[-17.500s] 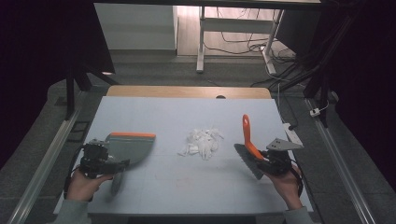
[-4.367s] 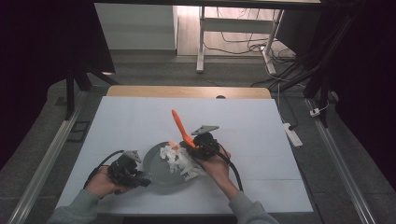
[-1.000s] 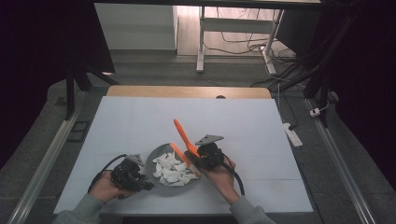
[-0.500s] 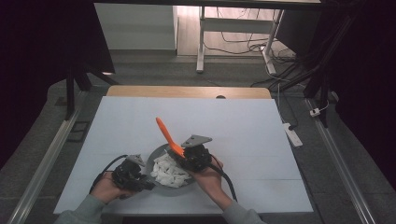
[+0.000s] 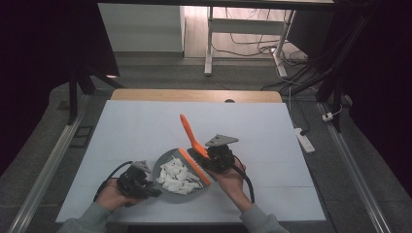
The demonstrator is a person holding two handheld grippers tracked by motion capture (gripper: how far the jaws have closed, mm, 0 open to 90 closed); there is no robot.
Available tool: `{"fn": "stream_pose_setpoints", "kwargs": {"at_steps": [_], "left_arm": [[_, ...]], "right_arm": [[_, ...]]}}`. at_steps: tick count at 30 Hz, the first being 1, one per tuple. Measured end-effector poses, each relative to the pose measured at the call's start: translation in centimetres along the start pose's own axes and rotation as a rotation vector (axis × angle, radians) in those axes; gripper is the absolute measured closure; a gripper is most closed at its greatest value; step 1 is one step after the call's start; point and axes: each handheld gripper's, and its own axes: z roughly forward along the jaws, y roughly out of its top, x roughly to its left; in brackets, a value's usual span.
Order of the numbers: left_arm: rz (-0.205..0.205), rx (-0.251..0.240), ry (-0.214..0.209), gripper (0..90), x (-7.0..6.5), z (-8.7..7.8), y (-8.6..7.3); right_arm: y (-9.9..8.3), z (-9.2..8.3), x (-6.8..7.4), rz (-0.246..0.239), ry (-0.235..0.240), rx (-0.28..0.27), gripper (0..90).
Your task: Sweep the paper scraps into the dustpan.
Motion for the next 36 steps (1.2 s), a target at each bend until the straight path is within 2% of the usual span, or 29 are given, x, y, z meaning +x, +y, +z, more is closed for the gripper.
{"fn": "stream_pose_setpoints", "kwargs": {"at_steps": [6,17,24,31,36], "left_arm": [[0.0,-0.007,0.0,61.3,0.0,0.0,0.0],[0.003,-0.034,0.011,61.3,-0.1,-0.1,0.0],[-0.002,-0.066,0.019,61.3,-0.2,-0.4,-0.1],[-0.038,-0.141,0.016,61.3,0.1,-1.0,-0.5],[-0.08,-0.168,0.019,61.3,0.3,-1.3,-0.5]], "right_arm": [[-0.2,-0.5,-1.0,0.009,-0.004,-0.005,70.0],[-1.1,-1.7,-2.6,-0.014,0.02,-0.018,70.0],[-1.5,-3.2,-4.3,0.008,0.019,-0.034,70.0],[-1.7,-4.4,-6.1,0.012,0.014,-0.06,70.0],[-2.0,-4.8,-6.9,0.014,0.005,-0.069,70.0]]}}
